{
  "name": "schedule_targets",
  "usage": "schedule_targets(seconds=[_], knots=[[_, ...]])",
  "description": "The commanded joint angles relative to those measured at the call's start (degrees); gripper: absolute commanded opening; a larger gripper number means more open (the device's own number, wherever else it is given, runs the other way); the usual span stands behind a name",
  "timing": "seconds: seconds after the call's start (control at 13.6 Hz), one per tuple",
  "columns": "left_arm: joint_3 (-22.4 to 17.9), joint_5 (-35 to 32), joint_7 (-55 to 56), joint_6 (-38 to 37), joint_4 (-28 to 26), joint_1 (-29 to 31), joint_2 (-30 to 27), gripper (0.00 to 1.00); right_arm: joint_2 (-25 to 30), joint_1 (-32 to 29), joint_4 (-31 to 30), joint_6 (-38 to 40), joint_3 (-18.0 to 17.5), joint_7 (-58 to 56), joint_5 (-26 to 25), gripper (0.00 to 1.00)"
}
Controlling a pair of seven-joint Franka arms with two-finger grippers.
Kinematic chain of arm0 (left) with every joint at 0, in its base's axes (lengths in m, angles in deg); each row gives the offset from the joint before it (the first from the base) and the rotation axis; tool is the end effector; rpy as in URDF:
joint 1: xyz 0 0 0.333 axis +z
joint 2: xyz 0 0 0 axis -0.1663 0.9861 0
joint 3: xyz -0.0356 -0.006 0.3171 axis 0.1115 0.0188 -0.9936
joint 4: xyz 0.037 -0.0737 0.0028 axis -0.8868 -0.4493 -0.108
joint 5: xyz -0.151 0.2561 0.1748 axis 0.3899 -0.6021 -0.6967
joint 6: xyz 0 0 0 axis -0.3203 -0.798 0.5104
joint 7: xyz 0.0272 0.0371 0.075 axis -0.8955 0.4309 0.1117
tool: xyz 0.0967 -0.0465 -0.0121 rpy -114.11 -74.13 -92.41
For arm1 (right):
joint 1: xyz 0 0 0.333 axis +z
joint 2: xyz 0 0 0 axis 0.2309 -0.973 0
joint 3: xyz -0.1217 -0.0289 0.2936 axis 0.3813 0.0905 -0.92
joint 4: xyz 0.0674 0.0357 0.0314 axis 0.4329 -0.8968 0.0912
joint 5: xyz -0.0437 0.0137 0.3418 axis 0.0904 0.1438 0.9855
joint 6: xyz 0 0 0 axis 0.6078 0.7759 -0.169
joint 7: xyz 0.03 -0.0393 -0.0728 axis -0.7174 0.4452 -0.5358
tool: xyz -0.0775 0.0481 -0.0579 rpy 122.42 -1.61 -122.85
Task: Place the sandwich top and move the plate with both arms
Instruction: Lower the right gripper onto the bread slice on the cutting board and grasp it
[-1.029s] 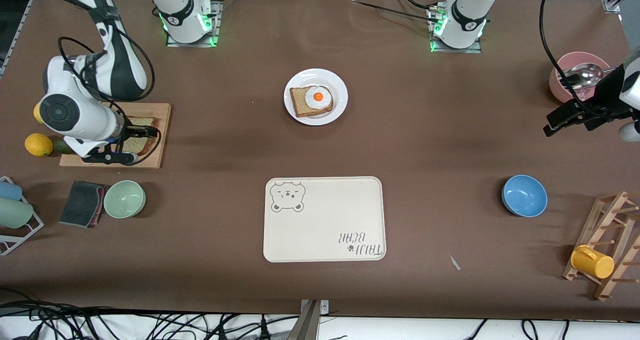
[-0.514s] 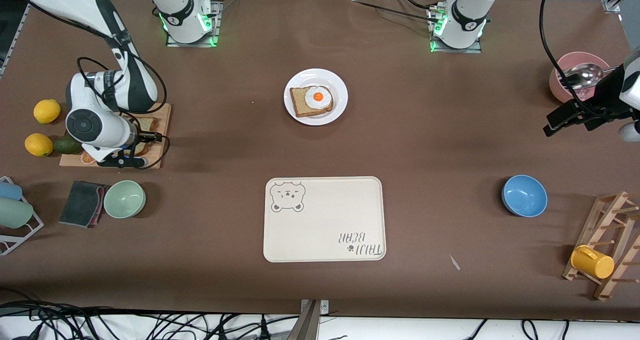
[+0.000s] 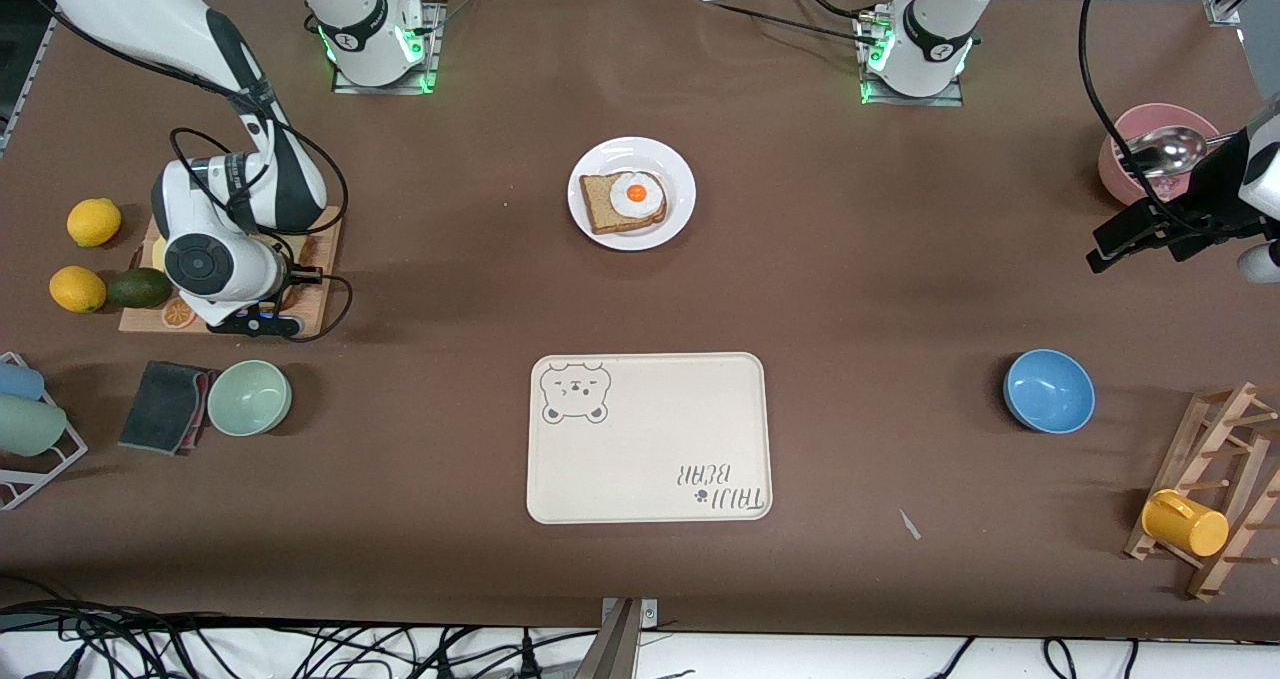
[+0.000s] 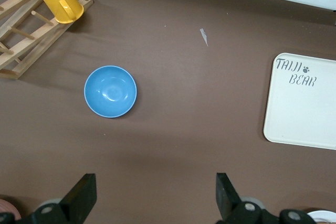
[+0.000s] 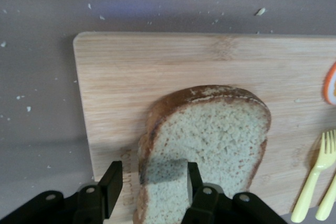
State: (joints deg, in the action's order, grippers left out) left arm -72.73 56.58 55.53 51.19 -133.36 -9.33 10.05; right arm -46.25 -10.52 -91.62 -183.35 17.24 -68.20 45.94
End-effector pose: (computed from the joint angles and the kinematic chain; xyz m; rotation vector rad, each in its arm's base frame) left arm 0.5374 -0.0026 0.6087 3.0752 0.2823 0.1151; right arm 0.5051 -0.0194 0.2341 2.8300 -0.0098 -0.4702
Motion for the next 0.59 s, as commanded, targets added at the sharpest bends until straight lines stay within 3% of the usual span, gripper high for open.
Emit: schedule_targets(seconds=[0.0, 0.22, 0.29, 0.37, 0.51], knots=[[0.1, 1.31, 0.3, -1.25, 1.36, 0.2, 0.4, 1.0, -0.29, -0.37, -0.3, -0.58, -0.27, 1.38, -1.38, 0.47], [0.1, 1.31, 0.3, -1.25, 1.44, 0.2, 0.4, 1.0, -0.73, -0.28, -0.21, -0.41, -0.35, 1.29, -1.38, 0.12], [0.1, 1.31, 0.3, -1.25, 1.45, 0.11, 0.31, 1.0, -0.99, 0.07, -0.21, -0.32, -0.35, 1.29, -1.38, 0.05], [0.1, 1.31, 0.3, -1.25, 1.45, 0.02, 0.22, 1.0, -1.6, 0.16, -0.12, -0.23, -0.35, 1.29, -1.47, 0.0], [0.1, 1.3, 0.3, -1.25, 1.45, 0.02, 0.31, 1.0, -1.61, 0.16, 0.14, -0.05, -0.35, 0.94, -1.38, 0.0]])
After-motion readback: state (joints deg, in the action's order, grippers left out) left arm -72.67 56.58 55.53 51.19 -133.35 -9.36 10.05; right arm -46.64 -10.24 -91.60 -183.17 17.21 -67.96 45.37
